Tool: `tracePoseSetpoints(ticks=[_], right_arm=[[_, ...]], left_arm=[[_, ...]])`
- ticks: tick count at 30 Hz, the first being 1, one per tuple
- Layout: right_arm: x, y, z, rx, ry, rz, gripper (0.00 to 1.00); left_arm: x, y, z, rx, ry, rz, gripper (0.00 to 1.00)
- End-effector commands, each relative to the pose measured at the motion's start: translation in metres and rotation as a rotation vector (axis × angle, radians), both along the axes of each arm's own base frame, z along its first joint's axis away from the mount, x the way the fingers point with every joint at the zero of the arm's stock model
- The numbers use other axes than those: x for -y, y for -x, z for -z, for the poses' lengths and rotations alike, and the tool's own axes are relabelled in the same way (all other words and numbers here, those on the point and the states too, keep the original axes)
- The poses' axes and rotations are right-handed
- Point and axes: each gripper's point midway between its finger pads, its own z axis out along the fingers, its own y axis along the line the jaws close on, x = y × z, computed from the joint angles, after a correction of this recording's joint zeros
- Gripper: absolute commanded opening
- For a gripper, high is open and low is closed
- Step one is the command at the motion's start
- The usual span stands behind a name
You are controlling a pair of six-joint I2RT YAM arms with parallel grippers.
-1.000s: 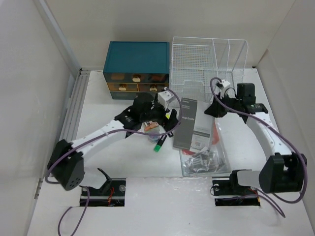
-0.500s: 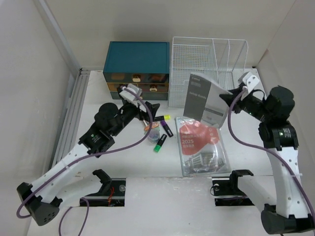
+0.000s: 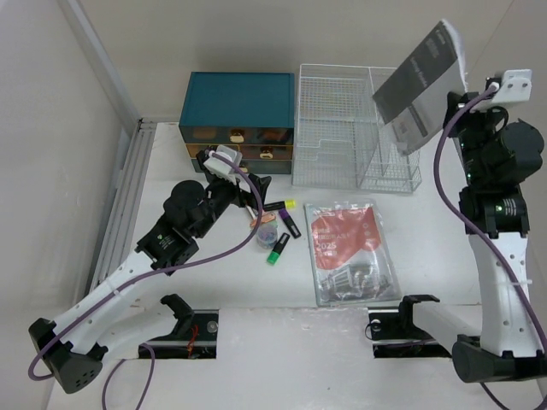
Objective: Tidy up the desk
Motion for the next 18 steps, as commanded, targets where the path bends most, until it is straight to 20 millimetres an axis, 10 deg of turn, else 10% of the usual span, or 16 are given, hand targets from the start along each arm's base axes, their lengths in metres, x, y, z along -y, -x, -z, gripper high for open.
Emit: tracePoseSetpoints(ticks=[1,8,18], right_arm=[[0.053,0.031,-0.087,0.315,-0.154,0.270,0.00],[0.065,-0.004,-0.053,0.311,-0.121,0.351,0.00],[0.028,-0.085,0.016,0.219,-0.058,0.279,0.00]], left_arm=[[-0.004,-0.001,-0.009,0.036,0.008,-0.018,0.99],[-0.007,-0.002,-0.009,0.036,0.008,-0.038,1.00],[-0.006,-0.007,-0.003,0.026,-0.013,-0.047,1.00]])
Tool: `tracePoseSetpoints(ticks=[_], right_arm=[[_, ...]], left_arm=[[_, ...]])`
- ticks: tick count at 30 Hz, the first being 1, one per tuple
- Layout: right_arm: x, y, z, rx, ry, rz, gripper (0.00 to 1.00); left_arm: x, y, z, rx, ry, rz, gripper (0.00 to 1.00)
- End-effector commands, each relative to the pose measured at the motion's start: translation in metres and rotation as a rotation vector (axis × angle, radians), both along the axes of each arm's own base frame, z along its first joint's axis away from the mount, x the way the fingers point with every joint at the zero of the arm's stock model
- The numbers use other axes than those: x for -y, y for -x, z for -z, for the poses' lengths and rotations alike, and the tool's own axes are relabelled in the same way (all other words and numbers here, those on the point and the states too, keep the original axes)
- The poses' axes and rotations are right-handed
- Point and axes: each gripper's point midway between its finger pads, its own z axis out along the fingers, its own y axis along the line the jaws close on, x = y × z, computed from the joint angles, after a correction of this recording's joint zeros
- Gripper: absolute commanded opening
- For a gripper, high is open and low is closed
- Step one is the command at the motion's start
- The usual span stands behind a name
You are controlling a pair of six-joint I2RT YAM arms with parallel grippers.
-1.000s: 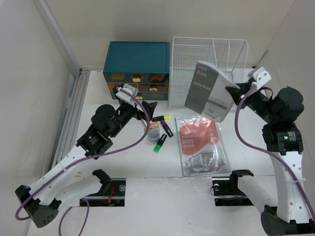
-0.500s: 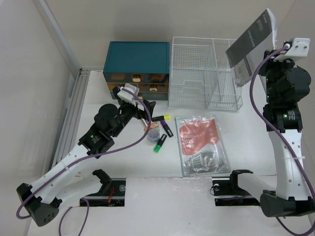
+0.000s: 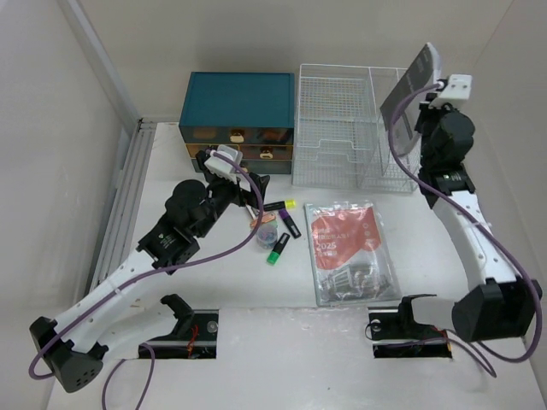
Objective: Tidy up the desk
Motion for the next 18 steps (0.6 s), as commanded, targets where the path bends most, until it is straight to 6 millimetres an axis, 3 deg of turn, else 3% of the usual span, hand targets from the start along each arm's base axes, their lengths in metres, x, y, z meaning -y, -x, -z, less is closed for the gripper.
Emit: tracePoseSetpoints(ticks=[1,8,9,12,13,17,18], right_arm=[[-0.008,0.006,-0.071,0.291,-0.009,-0.002,0.00],[-0.031,-0.034,-0.044,0.255,0.039,-0.037,0.00],[-0.032,-0.045,-0.031,0.223,0.052,-0.036,0.00],[-0.040,-0.056,-0.030,0.239,0.089,-0.070,0.00],[-0.042,-0.065,-0.013,0.203,0.093,-0.072,0.00],[-0.056,-0.081,0.020,0.171,0.118,-0.142,0.00],[-0.057,-0.078,0.016,0.205,0.118,-0.148,0.00]], left_arm=[[-0.001,-0.003,-0.005,0.026,0.003,-0.014,1.00],[0.006,-0.010,0.010,-0.004,-0.037,-0.013,1.00],[0.006,-0.011,0.010,-0.004,-0.037,-0.013,1.00],[0.008,-0.013,0.020,-0.027,-0.058,-0.013,1.00],[0.010,-0.015,0.023,-0.035,-0.065,-0.013,1.00],[0.013,-0.018,0.030,-0.050,-0.080,-0.013,1.00],[0.014,-0.020,0.034,-0.058,-0.087,-0.012,1.00]])
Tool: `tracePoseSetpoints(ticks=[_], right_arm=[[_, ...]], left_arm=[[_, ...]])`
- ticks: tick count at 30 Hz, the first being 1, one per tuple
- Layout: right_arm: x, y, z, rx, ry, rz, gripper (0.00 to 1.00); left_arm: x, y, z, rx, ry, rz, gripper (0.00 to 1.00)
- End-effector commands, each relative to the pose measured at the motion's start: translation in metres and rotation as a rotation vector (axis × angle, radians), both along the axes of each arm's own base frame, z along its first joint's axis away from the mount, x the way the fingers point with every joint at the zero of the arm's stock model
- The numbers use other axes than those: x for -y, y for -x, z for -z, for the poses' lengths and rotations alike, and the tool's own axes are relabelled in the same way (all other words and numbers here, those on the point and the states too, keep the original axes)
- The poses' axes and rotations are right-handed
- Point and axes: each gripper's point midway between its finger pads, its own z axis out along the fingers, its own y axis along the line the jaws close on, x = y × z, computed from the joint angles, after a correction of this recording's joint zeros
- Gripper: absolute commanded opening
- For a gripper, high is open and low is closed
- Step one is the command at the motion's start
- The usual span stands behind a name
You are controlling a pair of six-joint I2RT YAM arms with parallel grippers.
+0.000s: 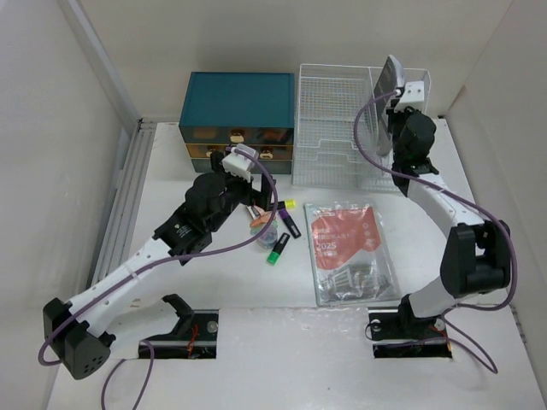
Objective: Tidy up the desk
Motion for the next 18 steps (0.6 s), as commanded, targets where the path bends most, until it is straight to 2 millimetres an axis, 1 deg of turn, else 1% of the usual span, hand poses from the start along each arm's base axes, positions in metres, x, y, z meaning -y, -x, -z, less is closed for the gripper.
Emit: tracePoseSetpoints(ticks=[1,2,3,5,6,8,9,10,12,14,15,16,17,18], right_arm=[[-0.017,0.007,-0.049,0.255,-0.009,-0.078,0.00],[-0.019,0.008,-0.047,0.264,-0.007,-0.088,0.00],[-0.023,0.006,-0.039,0.259,-0.018,-0.109,0.00],[-0.025,0.003,-0.031,0.252,-0.059,-0.120,0.00],[-0.023,0.003,-0.031,0.253,-0.073,-0.113,0.00],[-0.022,-0.007,-0.011,0.214,-0.088,-0.099,0.00],[-0.022,-0.010,-0.004,0.201,-0.097,-0.092,0.00],[-0.021,-0.013,-0.002,0.198,-0.099,-0.083,0.00],[-0.020,-0.019,0.014,0.168,-0.098,-0.073,0.00],[-0.018,-0.019,0.016,0.157,-0.099,-0.063,0.00],[-0.018,-0.020,0.020,0.144,-0.097,-0.063,0.02],[-0.019,-0.020,0.024,0.127,-0.095,-0.062,0.08],[-0.019,-0.020,0.026,0.118,-0.094,-0.062,0.18],[-0.019,-0.021,0.027,0.106,-0.093,-0.061,0.36]], left_arm=[[0.001,-0.002,-0.004,0.020,0.005,-0.005,1.00],[-0.001,-0.005,0.001,0.007,-0.008,-0.014,1.00],[0.000,-0.004,0.002,0.006,-0.007,-0.006,1.00],[0.000,-0.004,0.002,0.006,-0.007,-0.005,1.00],[0.001,-0.006,0.005,-0.001,-0.013,-0.005,1.00],[0.000,-0.007,0.005,-0.002,-0.012,-0.004,1.00],[0.000,-0.007,0.005,-0.002,-0.012,-0.004,1.00],[0.000,-0.007,0.005,-0.002,-0.012,-0.004,1.00],[0.000,-0.007,0.005,-0.002,-0.012,-0.004,1.00],[0.000,-0.007,0.005,-0.002,-0.012,-0.004,1.00],[0.000,-0.007,0.005,-0.002,-0.012,-0.004,1.00],[0.000,-0.007,0.005,-0.002,-0.012,-0.004,1.00],[0.000,-0.007,0.005,-0.002,-0.012,-0.004,1.00],[0.000,-0.007,0.005,-0.002,-0.012,-0.004,1.00]])
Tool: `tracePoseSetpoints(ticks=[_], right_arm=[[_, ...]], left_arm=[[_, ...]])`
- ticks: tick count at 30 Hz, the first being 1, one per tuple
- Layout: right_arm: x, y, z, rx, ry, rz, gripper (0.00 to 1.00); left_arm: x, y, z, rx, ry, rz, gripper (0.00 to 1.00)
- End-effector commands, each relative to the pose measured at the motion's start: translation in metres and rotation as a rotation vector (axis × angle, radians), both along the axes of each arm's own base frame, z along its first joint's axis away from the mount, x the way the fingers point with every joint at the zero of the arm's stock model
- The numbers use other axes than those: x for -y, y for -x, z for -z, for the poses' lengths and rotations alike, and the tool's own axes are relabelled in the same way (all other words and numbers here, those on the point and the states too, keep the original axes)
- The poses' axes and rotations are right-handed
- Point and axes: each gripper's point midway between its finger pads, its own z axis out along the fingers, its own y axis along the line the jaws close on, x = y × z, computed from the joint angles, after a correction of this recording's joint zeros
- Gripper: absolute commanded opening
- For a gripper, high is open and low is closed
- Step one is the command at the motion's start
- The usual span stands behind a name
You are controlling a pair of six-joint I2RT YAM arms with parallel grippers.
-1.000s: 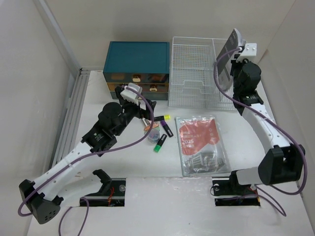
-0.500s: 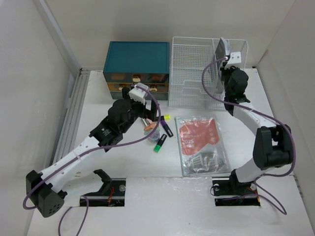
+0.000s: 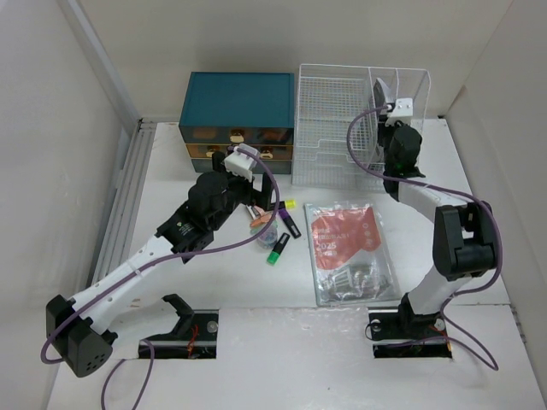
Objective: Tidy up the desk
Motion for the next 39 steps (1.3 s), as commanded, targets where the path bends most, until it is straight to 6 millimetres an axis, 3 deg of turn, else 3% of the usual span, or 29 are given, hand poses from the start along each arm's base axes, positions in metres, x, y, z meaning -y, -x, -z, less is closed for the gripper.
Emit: tracePoseSetpoints(ticks=[1,4,5,7,8,10,11,12,14,15,16,17,18,19,20,21,23,24,25,27,28,31,36,37,39], right_arm=[[-0.009,0.001,-0.068,0.194,-0.054,-0.025,0.45],[-0.003,0.009,-0.080,0.198,-0.045,-0.014,0.65],[-0.002,0.017,-0.098,0.234,-0.050,-0.015,0.67],[0.001,0.027,-0.110,0.239,-0.052,-0.006,0.73],[0.003,0.042,-0.133,0.275,-0.057,-0.006,0.75],[0.007,0.057,-0.134,0.235,-0.044,0.007,0.83],[0.010,0.074,-0.152,0.253,-0.038,0.008,0.86],[0.006,0.081,-0.154,0.231,-0.030,-0.021,0.89],[-0.004,0.096,-0.137,0.110,0.002,-0.091,0.99],[-0.008,0.114,-0.148,0.112,0.009,-0.146,0.99],[-0.034,0.125,-0.139,0.074,0.028,-0.329,0.99],[-0.051,0.139,-0.129,0.034,0.040,-0.435,0.99],[-0.062,0.160,-0.097,-0.068,0.075,-0.538,0.99],[-0.089,0.181,-0.081,-0.116,0.074,-0.719,0.99],[-0.099,0.194,-0.064,-0.166,0.055,-0.793,0.99],[-0.108,0.211,-0.029,-0.274,0.010,-0.866,0.99],[-0.124,0.231,-0.002,-0.359,-0.085,-0.967,0.99],[-0.124,0.237,0.023,-0.426,-0.134,-0.961,0.99],[-0.126,0.238,0.037,-0.472,-0.189,-0.960,0.99],[-0.121,0.234,0.047,-0.497,-0.191,-0.918,0.99],[-0.116,0.230,0.049,-0.505,-0.199,-0.873,0.99],[-0.107,0.223,0.069,-0.565,-0.257,-0.776,0.99],[-0.091,0.214,0.101,-0.657,-0.374,-0.583,0.98],[-0.076,0.205,0.107,-0.656,-0.389,-0.504,0.98],[-0.065,0.203,0.117,-0.687,-0.420,-0.445,0.98]], left_arm=[[0.000,-0.002,-0.012,0.035,0.020,0.002,1.00],[0.002,-0.001,-0.012,0.030,0.029,0.010,1.00],[0.002,-0.001,-0.012,0.030,0.029,0.010,1.00],[0.002,0.000,-0.012,0.025,0.037,0.008,1.00],[0.003,0.000,-0.012,0.024,0.038,0.017,1.00],[0.006,0.002,-0.012,0.018,0.047,0.031,1.00],[0.008,0.003,-0.011,0.019,0.051,0.043,1.00],[0.014,0.005,-0.013,0.018,0.071,0.072,1.00],[0.022,0.012,-0.010,0.005,0.083,0.127,0.87],[0.028,0.015,0.001,-0.034,0.091,0.156,0.79],[0.038,0.023,-0.001,-0.044,0.115,0.219,0.69],[0.049,0.028,0.017,-0.094,0.101,0.264,0.61],[0.058,0.035,0.028,-0.129,0.095,0.310,0.43],[0.069,0.044,0.035,-0.170,0.104,0.365,0.36],[0.075,0.047,0.044,-0.200,0.099,0.386,0.31],[0.087,0.050,0.065,-0.253,0.066,0.415,0.27],[0.100,0.060,0.087,-0.335,0.040,0.467,0.28],[0.109,0.064,0.113,-0.402,0.002,0.491,0.31],[0.116,0.062,0.115,-0.415,0.000,0.509,0.36],[0.125,0.067,0.134,-0.475,-0.020,0.531,0.42],[0.129,0.071,0.154,-0.528,-0.043,0.530,0.43],[0.139,0.071,0.169,-0.546,-0.059,0.542,0.43],[0.146,0.061,0.163,-0.515,-0.038,0.523,0.47],[0.146,0.060,0.167,-0.524,-0.044,0.521,0.47],[0.151,0.058,0.170,-0.533,-0.046,0.528,0.48]])
